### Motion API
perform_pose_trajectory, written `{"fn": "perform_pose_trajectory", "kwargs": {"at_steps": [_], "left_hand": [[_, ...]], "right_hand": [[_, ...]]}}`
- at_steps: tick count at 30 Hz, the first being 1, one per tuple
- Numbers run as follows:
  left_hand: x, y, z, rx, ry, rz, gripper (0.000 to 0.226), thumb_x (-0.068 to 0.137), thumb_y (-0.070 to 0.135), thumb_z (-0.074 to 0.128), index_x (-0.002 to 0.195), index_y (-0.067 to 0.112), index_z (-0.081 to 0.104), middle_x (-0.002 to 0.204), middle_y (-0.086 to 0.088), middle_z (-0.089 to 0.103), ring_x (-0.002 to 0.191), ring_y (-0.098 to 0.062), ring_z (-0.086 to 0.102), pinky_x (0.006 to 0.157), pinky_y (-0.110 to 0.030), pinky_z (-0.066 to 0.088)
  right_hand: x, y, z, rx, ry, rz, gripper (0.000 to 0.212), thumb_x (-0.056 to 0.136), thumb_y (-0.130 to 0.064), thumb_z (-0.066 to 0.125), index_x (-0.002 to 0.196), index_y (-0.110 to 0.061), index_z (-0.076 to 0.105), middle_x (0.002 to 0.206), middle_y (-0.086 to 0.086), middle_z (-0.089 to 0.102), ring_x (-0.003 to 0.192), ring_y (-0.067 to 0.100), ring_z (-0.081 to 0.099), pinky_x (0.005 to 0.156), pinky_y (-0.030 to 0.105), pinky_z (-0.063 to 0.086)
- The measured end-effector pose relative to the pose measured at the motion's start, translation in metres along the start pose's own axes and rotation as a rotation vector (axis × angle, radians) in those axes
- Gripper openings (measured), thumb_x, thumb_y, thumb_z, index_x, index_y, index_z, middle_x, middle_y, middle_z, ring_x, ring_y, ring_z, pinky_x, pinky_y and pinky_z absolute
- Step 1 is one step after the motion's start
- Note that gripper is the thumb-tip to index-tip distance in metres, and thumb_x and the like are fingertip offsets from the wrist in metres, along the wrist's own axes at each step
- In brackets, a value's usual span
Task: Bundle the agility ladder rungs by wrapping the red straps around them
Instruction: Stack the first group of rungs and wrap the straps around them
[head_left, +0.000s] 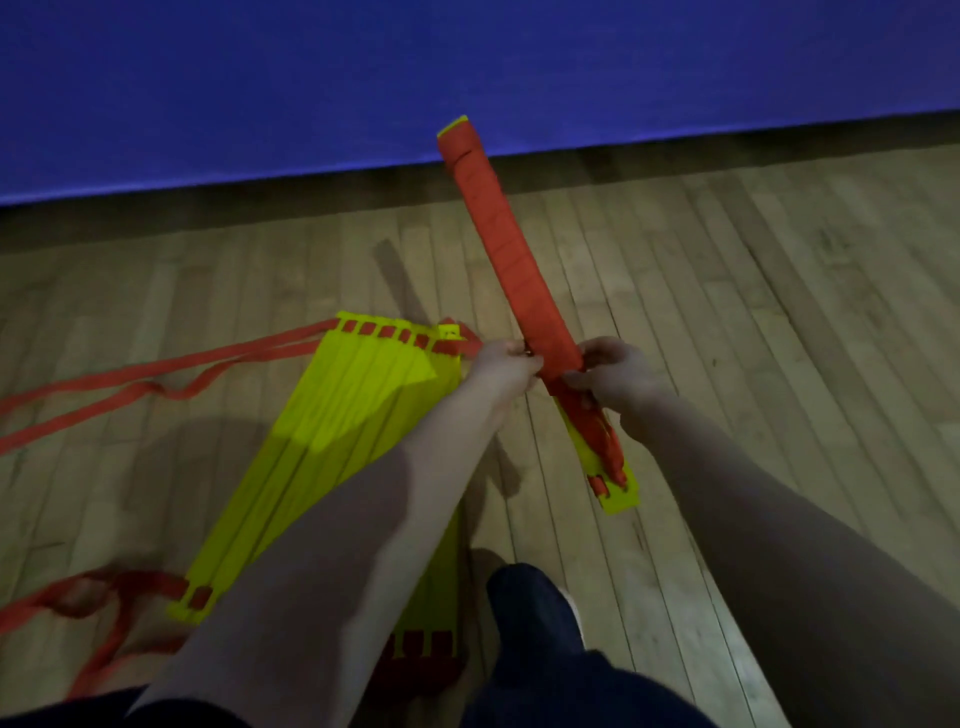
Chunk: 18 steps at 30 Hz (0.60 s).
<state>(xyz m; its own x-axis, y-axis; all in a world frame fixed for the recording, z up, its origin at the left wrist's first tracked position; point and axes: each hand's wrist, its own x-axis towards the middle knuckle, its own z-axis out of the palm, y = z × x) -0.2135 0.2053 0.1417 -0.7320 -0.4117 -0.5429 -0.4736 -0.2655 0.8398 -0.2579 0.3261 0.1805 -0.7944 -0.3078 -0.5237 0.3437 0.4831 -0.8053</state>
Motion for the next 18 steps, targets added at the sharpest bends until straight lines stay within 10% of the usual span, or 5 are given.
{"fn": "perform_pose_trajectory", "kwargs": {"at_steps": [7,18], "left_hand": [[0.017,-0.066,0.057,0.029,-0.130,-0.247,0.030,0.096,-0.003,0.041,0.080,0.015,0.059,0.089,-0.008,0.062,0.085,-0.017,0.054,0.071,-0.024,0.041],[-0.006,-0.135,0.130,0.231,-0.391,-0.434,0.033,0.096,0.007,0.048,0.128,0.002,0.054,0.110,-0.006,0.056,0.104,-0.015,0.049,0.085,-0.023,0.037]], "right_hand": [[0.040,0.100,-0.022,0.029,0.064,0.165,0.026,0.085,0.009,0.061,0.102,-0.008,0.053,0.086,0.010,0.058,0.061,0.016,0.052,0.049,0.025,0.041],[0.022,0.224,-0.069,0.005,0.188,0.353,0.030,0.086,0.009,0.060,0.113,-0.002,0.055,0.099,0.014,0.057,0.065,0.016,0.050,0.048,0.025,0.039]]}}
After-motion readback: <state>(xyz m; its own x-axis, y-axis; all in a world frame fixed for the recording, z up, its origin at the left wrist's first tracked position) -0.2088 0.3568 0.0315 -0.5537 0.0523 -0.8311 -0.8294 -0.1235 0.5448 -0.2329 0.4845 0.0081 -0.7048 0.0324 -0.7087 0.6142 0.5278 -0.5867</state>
